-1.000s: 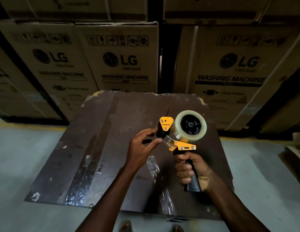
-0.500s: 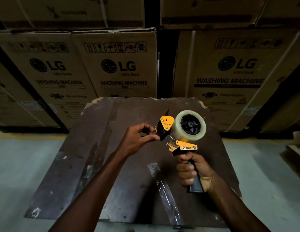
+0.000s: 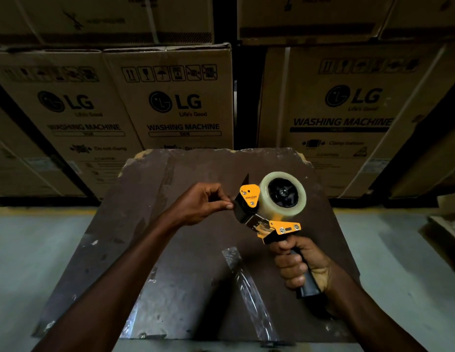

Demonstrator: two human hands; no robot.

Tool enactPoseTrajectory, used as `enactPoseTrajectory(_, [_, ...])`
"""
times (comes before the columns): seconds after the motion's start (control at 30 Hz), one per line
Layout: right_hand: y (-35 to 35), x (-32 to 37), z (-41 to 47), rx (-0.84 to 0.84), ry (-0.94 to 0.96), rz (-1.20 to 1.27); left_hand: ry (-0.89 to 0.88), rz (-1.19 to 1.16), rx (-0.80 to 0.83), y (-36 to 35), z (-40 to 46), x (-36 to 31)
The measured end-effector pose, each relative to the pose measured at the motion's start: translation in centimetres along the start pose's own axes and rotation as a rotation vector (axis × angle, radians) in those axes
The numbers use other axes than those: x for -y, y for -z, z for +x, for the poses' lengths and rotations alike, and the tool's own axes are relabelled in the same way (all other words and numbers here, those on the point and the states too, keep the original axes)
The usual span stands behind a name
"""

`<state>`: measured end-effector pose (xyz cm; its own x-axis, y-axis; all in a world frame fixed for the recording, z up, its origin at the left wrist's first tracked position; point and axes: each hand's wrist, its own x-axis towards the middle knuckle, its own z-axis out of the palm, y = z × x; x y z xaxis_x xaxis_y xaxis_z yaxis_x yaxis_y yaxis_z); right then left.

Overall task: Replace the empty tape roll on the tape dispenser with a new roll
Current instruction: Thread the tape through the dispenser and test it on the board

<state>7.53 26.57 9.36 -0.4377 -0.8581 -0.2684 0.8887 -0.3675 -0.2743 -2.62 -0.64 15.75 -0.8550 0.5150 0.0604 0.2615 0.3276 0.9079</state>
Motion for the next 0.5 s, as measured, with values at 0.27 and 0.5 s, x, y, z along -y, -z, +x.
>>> enactPoseTrajectory(0.27, [0.1, -1.1, -1.1, 0.039, -0.094, -0.041, 0.153, -0.158, 0.164, 1.5, -0.1, -1.2])
enactPoseTrajectory(0.5, [0.2, -1.8, -1.2, 0.043, -0.156, -0.038, 0.207, -0.111, 0.139, 0.9, 0.0, -1.6])
